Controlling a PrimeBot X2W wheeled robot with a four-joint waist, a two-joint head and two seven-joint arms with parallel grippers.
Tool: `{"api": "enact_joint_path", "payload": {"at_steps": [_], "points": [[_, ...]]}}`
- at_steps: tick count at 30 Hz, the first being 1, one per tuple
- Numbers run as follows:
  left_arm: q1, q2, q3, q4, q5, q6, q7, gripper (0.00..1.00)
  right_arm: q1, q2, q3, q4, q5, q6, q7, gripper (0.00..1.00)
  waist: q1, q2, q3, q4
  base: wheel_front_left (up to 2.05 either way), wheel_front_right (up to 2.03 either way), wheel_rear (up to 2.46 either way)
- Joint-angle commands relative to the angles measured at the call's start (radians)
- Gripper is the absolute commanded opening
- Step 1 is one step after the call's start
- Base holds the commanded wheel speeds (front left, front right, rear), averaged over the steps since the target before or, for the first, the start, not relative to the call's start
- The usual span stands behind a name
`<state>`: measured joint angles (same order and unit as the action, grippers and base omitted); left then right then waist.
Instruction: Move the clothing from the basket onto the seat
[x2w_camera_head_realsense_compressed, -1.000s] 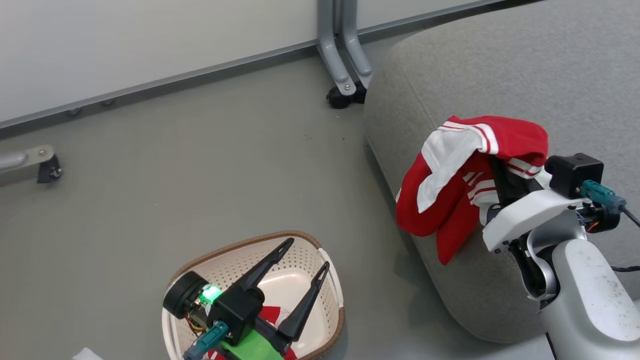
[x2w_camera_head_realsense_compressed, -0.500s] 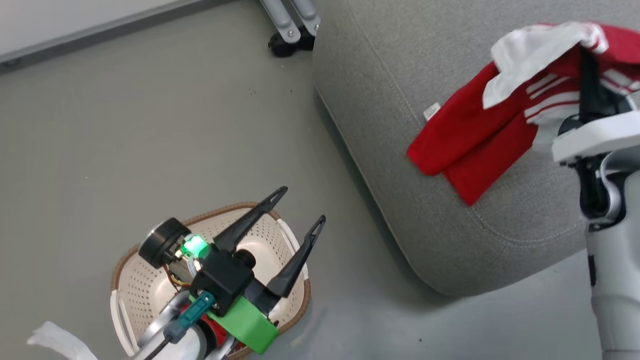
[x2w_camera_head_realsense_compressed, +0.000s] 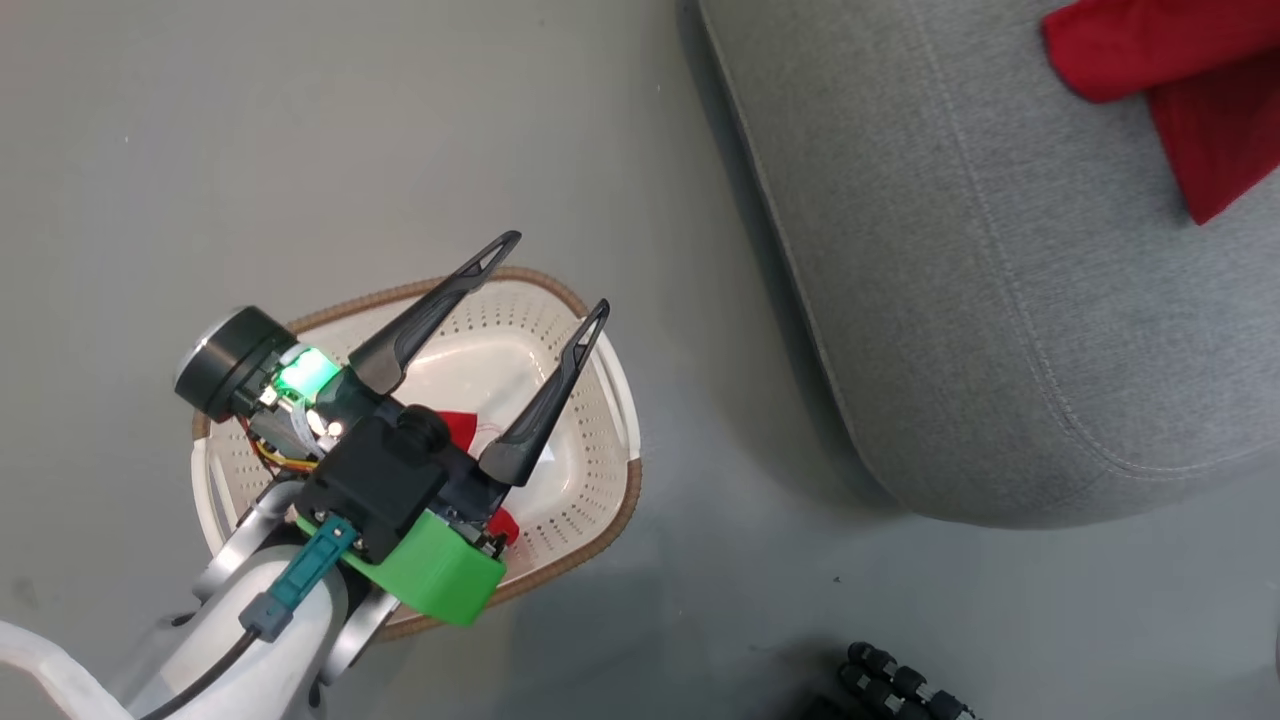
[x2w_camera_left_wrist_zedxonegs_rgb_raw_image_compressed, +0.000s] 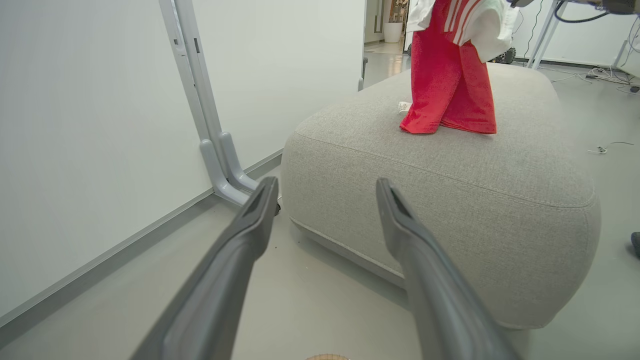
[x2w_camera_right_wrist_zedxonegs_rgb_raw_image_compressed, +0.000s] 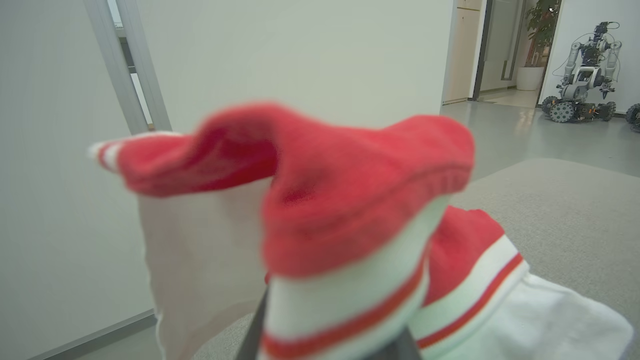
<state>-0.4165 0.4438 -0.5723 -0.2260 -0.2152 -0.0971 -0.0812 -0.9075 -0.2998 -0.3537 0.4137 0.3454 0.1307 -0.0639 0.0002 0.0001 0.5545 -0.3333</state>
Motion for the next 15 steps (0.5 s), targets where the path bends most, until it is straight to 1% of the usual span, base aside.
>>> {"api": "enact_joint_path", "payload": {"at_steps": [1, 3, 6, 11, 12, 13, 14, 15], "points": [[-0.028, 0.009, 0.004, -0.006, 0.016, -0.006, -0.007, 1.0, -0.023, -0.004, 0.0, 0.038, -0.006, 0.0, 0.0, 0.0, -0.0002, -0.0001, 0.122, 0.083, 0.0, 0.0, 0.0], [-0.042, 0.011, 0.002, -0.011, 0.014, -0.006, -0.009, 1.0, -0.047, -0.001, 0.006, 0.103, -0.011, 0.0, 0.0, 0.0, -0.0002, -0.0001, 0.148, 0.089, 0.0, 0.0, 0.0], [-0.061, 0.014, 0.0, -0.012, 0.016, -0.008, -0.009, 1.0, -0.068, 0.023, 0.011, 0.214, -0.033, 0.0, -0.022, 0.0, -0.0002, -0.0001, 0.174, 0.087, 0.0, 0.0, 0.0], [-0.079, 0.009, -0.018, -0.001, 0.017, -0.013, -0.013, 1.0, -0.072, 0.038, -0.035, 0.371, -0.073, 0.0, -0.094, 0.0, -0.0002, -0.0001, 0.181, 0.083, 0.0, 0.0, 0.0], [-0.081, 0.007, -0.021, 0.003, 0.016, -0.014, -0.015, 1.0, -0.069, 0.037, -0.057, 0.402, -0.079, 0.0, -0.116, 0.29, -0.0002, -0.0001, 0.177, 0.082, 0.0, 0.0, 0.0], [-0.08, 0.007, -0.023, 0.008, 0.014, -0.014, -0.016, 1.0, -0.064, 0.034, -0.065, 0.422, -0.092, 0.0, -0.128, 0.45, -0.0002, -0.0001, 0.172, 0.082, 0.0, 0.0, 0.0], [-0.079, 0.005, -0.025, 0.012, 0.01, -0.014, -0.017, 1.0, -0.059, 0.034, -0.075, 0.448, -0.1, 0.0, -0.138, 0.87, -0.0002, -0.0001, 0.166, 0.081, 0.0, 0.0, 0.0], [-0.076, 0.005, -0.026, 0.017, 0.007, -0.014, -0.02, 1.0, -0.054, 0.032, -0.08, 0.466, -0.108, 0.0, -0.146, 1.0, -0.0002, -0.0001, 0.159, 0.08, 0.0, 0.0, 0.0]]}}
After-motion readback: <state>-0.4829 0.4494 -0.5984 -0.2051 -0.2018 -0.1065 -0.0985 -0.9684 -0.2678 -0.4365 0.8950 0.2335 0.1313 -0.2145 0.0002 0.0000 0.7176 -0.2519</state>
